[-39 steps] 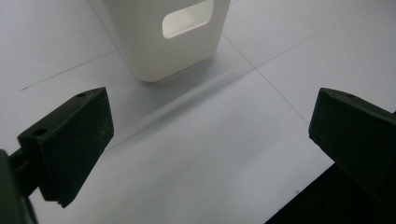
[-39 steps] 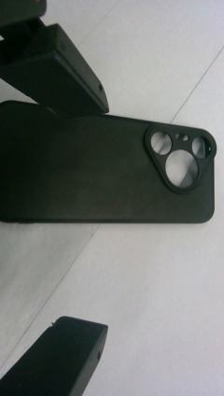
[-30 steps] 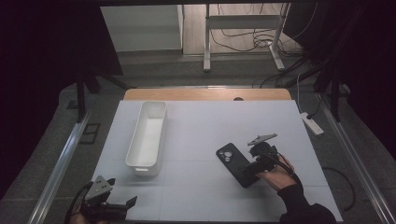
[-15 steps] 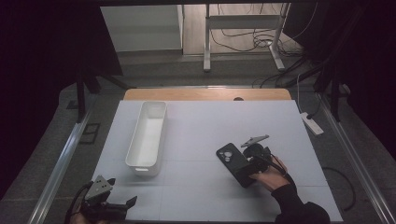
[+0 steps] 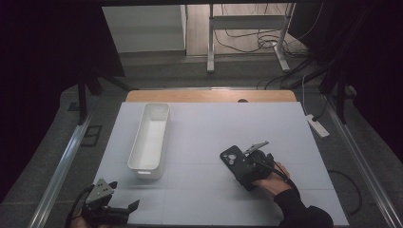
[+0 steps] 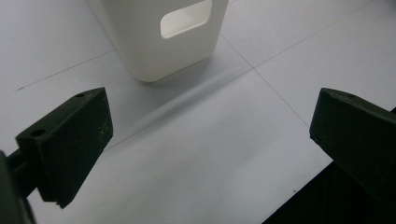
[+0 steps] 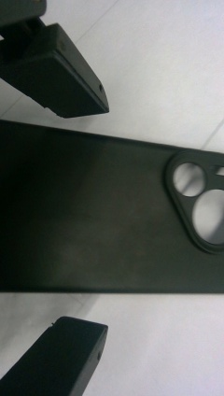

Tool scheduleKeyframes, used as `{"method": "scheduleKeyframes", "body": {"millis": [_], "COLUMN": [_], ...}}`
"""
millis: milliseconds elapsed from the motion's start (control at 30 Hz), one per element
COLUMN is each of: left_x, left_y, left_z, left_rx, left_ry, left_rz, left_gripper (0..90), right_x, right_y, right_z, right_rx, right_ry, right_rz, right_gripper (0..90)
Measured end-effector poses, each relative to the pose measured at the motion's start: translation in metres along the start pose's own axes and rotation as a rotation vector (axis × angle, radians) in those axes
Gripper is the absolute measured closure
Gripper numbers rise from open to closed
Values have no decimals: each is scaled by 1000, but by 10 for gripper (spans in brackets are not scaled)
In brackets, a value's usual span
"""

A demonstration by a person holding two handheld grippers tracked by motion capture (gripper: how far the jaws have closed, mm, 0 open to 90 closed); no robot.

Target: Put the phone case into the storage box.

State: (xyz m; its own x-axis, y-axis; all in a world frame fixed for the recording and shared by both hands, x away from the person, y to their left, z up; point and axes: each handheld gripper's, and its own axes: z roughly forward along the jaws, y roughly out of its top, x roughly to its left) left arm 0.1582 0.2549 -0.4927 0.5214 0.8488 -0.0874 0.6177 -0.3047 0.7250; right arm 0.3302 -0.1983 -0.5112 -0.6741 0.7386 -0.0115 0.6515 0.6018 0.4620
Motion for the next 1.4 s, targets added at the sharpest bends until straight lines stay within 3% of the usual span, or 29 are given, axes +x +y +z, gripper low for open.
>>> {"method": "scheduleKeyframes", "body": {"millis": [167,500,567,633,800,1067,1233,1400], "left_x": [0,0,1,1,2,4,3,2], "left_y": [0,0,0,0,0,-1,0,4], "left_z": [0,-1,0,0,-1,-3,-3,-5], "left_rx": [-2,1,3,6,2,-24,-23,-51], "left_ry": [-4,-27,-41,-60,-74,-78,-76,-88], "left_rz": [0,14,18,25,26,-6,-4,-31], "left_gripper": [0,0,0,0,0,0,0,0], "right_x": [2,4,5,5,4,0,1,3], "right_y": [-1,2,3,4,6,3,3,1], "right_z": [5,5,5,1,-1,-4,-13,-21], "right_rx": [35,71,78,92,106,85,23,-4], "right_ry": [-13,-29,-32,-31,-23,10,31,55], "right_rz": [-22,-8,1,2,-1,-16,-27,-65], "right_gripper": [0,5,31,126,142,148,149,149]}}
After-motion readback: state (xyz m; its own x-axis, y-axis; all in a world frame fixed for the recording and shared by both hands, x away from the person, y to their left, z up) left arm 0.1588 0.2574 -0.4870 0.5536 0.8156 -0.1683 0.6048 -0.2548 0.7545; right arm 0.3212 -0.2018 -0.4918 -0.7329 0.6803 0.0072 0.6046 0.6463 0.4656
